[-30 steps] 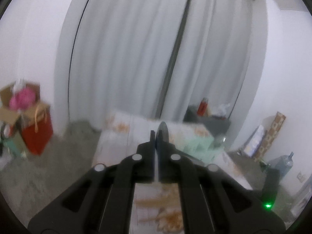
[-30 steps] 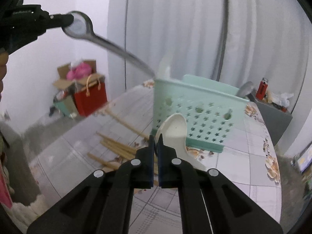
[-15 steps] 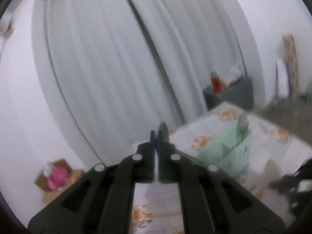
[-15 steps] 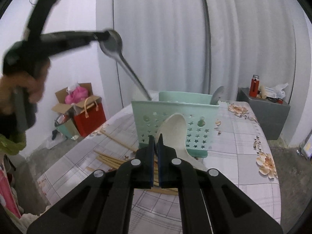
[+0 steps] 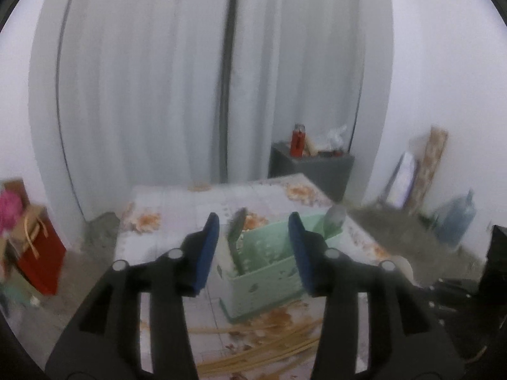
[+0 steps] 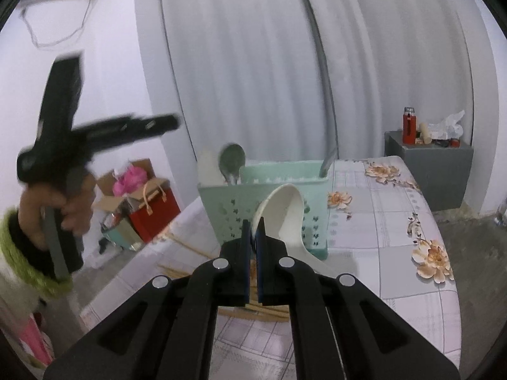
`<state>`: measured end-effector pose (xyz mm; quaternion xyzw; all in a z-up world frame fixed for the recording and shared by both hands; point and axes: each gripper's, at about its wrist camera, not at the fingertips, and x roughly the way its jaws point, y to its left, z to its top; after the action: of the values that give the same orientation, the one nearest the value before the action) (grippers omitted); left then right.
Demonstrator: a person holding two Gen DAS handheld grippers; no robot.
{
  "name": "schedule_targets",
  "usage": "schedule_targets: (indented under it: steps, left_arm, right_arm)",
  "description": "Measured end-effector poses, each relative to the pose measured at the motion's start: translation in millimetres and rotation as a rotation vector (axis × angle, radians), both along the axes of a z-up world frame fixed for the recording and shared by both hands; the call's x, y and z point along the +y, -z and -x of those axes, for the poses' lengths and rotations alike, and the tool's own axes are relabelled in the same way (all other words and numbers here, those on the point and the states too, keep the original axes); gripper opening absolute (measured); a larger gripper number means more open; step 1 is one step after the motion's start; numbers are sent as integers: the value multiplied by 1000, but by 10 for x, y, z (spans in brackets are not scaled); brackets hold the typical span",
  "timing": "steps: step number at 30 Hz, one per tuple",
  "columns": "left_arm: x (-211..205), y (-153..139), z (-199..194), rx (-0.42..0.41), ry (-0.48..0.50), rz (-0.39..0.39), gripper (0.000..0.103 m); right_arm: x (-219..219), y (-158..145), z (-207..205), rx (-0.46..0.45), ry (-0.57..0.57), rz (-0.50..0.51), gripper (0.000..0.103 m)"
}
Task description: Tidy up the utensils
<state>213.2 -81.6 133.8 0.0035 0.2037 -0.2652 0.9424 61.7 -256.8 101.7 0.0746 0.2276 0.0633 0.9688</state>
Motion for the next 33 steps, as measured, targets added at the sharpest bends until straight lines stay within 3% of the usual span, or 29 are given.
schedule_targets:
  steps: [5, 13, 19, 24, 33]
  left_arm:
    - [341, 114, 189, 13, -56, 85, 49]
    - [711, 423, 410, 85, -138, 113, 53]
    - [939, 609, 529, 115, -177, 108, 53]
    - [1077, 717, 597, 147, -198, 114, 53]
    - [1205, 839, 617, 178, -225, 110, 53]
  right_arm:
    - [-255, -265, -64, -43, -28, -118, 3]
    - [-584, -836, -315, -156, -167, -339, 3]
    - [-661, -1086, -586, -222, -244, -430, 3]
    - [-690, -980, -966, -200, -226, -455, 3]
    - [-701, -255, -1423, -44, -130, -430, 3]
